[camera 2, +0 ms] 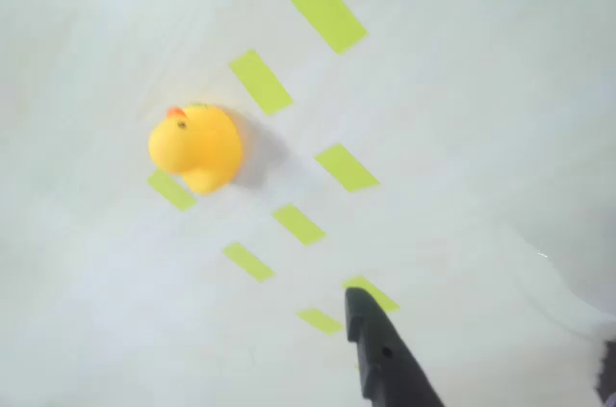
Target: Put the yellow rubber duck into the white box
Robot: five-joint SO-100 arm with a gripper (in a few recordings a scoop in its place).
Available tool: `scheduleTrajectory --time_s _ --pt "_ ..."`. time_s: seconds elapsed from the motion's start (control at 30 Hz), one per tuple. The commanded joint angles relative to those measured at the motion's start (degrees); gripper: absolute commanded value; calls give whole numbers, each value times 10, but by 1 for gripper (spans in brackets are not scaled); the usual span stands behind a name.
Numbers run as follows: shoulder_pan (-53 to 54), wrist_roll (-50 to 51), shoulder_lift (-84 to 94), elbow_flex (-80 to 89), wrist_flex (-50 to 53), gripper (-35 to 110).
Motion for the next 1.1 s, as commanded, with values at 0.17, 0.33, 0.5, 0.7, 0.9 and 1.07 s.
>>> scheduleTrajectory --time_s 0.17,0.33,0.5,0.7,0.9,1.07 --pt "-41 30 -211 -258 9 59" --pt "-62 30 -297 -332 33 59" --pt "-76 31 -359 -388 54 58" --pt "-76 33 -427 -456 64 57" --pt "-76 33 -470 -498 64 55" --pt "-77 33 -490 -520 64 51"
